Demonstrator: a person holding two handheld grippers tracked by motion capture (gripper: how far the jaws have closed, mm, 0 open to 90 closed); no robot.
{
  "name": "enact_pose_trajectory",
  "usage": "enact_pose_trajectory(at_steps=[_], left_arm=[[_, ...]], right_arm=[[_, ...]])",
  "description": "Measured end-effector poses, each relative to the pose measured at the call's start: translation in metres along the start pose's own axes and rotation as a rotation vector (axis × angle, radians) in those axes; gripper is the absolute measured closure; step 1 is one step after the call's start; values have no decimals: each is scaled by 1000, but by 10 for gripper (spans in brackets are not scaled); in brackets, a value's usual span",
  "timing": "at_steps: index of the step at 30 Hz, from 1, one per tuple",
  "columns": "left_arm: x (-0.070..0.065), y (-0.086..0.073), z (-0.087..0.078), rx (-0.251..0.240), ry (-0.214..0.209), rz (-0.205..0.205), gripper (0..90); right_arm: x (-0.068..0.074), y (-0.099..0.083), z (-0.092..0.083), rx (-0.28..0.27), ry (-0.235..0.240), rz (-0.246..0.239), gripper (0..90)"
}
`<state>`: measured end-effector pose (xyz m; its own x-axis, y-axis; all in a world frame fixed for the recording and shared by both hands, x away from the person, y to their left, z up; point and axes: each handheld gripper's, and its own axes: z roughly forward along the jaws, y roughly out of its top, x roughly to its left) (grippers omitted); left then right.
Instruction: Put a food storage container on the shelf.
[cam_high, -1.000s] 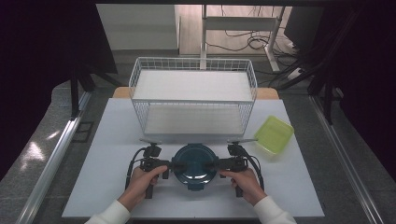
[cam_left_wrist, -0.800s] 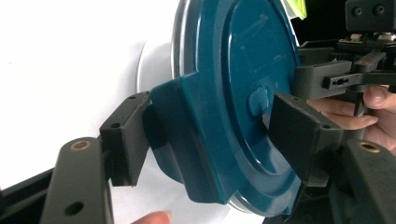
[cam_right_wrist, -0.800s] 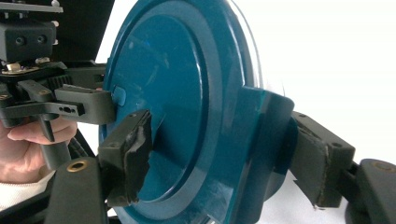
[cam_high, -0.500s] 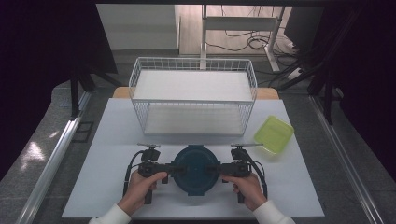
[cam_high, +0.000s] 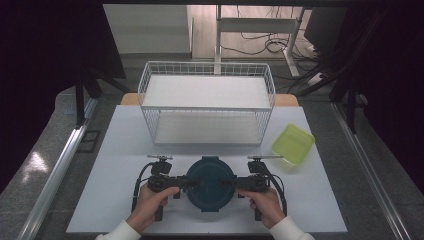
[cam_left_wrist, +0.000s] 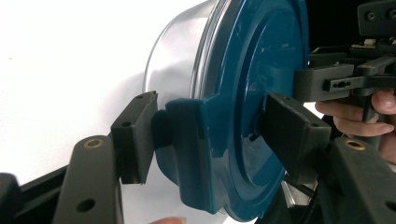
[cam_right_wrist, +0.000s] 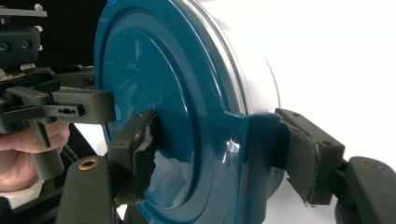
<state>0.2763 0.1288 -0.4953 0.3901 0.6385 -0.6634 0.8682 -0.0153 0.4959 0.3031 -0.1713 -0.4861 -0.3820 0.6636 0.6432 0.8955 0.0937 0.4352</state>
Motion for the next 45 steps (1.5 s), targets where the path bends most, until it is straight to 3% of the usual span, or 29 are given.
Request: enact_pose_trajectory(at_steps=[13,45], left_arm=[[-1,2,-2,5,4,7,374],[-12,13,-11,-24,-6,49,377]], right_arm=[[1,1,0,1,4,1,321],[15,11,-14,-45,-15,-86,323]])
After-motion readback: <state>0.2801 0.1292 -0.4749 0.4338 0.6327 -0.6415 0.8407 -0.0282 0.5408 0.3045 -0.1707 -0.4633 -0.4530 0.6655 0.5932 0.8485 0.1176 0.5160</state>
